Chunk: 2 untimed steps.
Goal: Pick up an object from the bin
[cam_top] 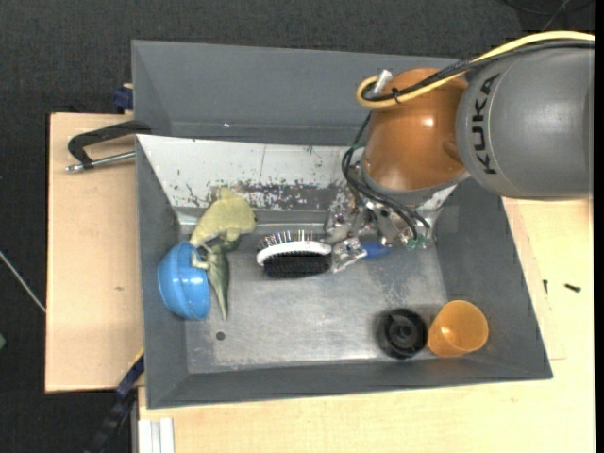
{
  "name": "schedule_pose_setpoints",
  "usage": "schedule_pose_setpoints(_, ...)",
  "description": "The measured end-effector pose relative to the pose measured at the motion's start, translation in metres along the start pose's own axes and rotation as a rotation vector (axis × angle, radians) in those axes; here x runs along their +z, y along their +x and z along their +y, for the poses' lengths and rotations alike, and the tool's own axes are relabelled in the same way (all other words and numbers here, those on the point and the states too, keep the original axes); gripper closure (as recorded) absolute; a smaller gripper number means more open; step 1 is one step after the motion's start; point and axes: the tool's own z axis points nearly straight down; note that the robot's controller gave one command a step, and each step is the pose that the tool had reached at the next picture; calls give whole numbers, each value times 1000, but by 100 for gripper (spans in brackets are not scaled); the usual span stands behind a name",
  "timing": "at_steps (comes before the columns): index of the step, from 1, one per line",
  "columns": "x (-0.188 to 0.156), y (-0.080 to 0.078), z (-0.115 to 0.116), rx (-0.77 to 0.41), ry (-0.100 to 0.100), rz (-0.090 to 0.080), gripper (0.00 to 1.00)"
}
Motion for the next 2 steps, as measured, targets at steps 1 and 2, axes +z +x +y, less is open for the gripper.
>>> schedule_pose_setpoints(1,-38,-2,0,1,0,0,100)
schedule_pose_setpoints(2,-79,-5,1,3,1,-1,100)
